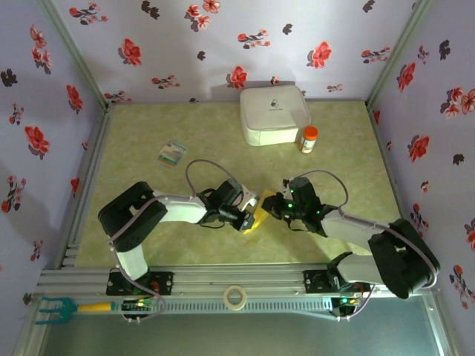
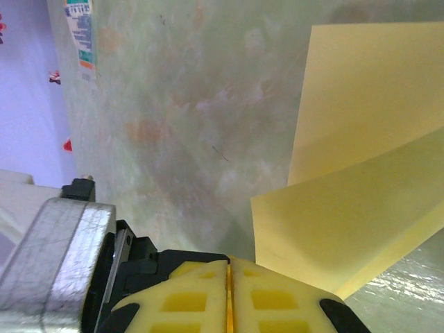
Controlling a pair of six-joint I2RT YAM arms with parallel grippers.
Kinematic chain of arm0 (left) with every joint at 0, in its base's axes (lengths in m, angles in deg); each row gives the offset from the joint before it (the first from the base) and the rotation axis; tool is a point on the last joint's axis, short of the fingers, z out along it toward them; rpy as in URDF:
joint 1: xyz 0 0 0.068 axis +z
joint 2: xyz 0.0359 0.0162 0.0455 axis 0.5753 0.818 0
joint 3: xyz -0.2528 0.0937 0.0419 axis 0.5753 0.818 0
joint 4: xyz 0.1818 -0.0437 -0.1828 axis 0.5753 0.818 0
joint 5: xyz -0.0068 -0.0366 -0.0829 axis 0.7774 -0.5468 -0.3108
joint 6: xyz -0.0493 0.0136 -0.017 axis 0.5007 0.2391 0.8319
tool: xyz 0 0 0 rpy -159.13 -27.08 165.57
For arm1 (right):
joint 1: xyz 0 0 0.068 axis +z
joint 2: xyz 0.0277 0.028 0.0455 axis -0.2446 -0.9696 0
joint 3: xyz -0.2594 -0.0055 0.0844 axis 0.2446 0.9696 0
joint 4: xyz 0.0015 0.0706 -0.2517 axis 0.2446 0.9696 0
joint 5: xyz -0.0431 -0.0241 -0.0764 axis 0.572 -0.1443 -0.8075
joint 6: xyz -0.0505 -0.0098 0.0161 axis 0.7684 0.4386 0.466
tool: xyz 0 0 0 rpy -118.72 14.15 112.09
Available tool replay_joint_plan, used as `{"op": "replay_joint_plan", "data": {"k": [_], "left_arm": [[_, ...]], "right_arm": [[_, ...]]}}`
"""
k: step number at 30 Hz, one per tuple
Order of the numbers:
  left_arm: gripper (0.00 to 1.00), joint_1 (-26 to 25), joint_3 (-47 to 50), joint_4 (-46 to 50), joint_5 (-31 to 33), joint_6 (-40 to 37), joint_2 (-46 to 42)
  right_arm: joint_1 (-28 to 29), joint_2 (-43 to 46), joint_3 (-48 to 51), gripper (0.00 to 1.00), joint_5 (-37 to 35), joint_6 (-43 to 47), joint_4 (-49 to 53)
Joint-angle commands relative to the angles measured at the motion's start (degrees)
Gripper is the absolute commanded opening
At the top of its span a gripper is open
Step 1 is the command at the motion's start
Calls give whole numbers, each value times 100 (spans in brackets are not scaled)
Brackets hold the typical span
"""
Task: Fold a paper plane with a square sheet of paper (pick it up from the middle)
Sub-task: Fold the wing for the fifth time at the center of the table.
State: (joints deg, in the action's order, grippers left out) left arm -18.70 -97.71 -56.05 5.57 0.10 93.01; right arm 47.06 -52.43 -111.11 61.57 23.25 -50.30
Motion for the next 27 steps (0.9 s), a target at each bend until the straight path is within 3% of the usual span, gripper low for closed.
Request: {"op": "replay_joint_plan", "data": {"k": [1, 27], "left_arm": [[0, 30, 15, 103, 145, 98, -5], [0, 23, -18, 102, -18, 57, -14]], "right_arm": [[30, 234, 29, 11, -247, 79, 317], [207, -665, -361, 9, 17, -60, -157]]}}
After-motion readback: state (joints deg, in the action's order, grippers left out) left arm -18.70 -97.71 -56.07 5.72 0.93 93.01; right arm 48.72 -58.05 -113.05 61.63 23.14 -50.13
